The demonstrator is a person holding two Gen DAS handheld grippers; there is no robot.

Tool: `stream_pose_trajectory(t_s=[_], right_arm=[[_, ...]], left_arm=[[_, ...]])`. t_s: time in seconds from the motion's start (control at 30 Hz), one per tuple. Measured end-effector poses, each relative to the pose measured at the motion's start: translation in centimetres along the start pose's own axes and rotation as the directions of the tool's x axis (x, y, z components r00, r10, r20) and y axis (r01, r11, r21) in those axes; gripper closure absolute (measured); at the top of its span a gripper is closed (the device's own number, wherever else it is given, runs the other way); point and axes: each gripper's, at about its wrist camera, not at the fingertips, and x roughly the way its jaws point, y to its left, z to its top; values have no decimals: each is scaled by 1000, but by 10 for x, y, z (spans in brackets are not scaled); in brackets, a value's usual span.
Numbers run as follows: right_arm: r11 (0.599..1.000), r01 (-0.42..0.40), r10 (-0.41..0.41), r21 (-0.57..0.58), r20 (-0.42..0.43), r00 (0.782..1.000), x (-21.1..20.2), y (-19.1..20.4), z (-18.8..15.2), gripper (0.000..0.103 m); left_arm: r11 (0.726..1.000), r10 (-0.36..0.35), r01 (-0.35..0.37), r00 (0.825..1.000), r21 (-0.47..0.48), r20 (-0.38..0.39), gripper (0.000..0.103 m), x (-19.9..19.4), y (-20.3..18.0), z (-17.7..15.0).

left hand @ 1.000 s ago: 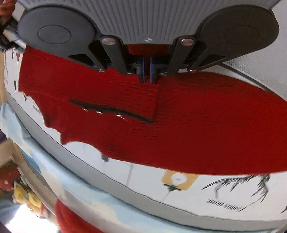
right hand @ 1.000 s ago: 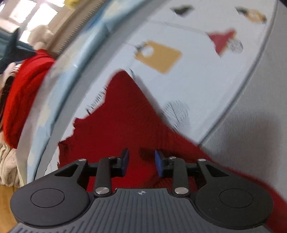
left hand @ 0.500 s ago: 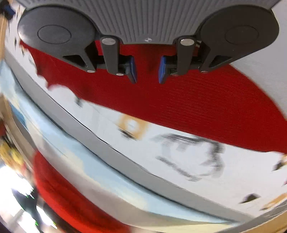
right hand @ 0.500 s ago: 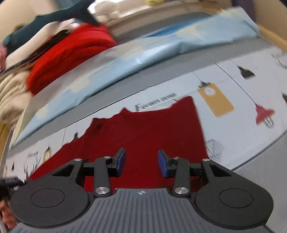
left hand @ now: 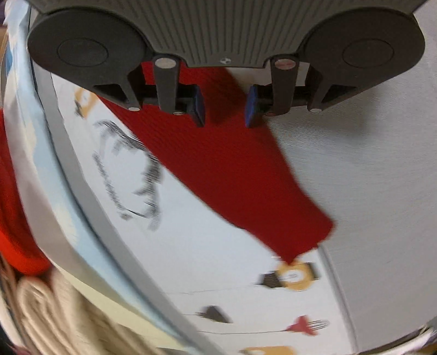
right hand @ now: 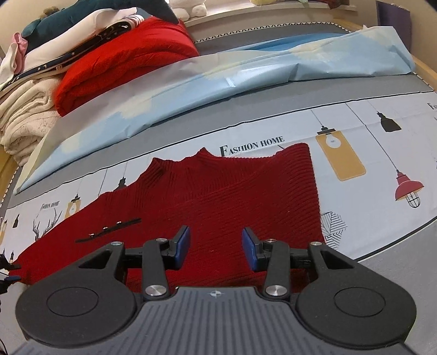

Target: Fold small clothes

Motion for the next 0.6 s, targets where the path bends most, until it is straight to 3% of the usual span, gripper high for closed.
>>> stream_pose_trajectory(t_s=[0.17,0.4,0.5,0.6], right_arm=[[1000,5,-5,-6,-7,1000,3,0,0,59],[1000,-5,5,-3,-24,1000,9,3,-3,59],[1000,-10,10,-6,-26,1000,9,4,-3,59],[1000,-12,12,-6,-27,1000,8,3,-3,59]], left_arm=[[996,-14,12,1000,-92,-24,68,8,28,15],[992,-44,37,997,-123,-58,69,19,34,10],[993,-48,44,998,-109,-39,88,19,32,11],[999,-36,37,999,-18,38,93,4,15,7]])
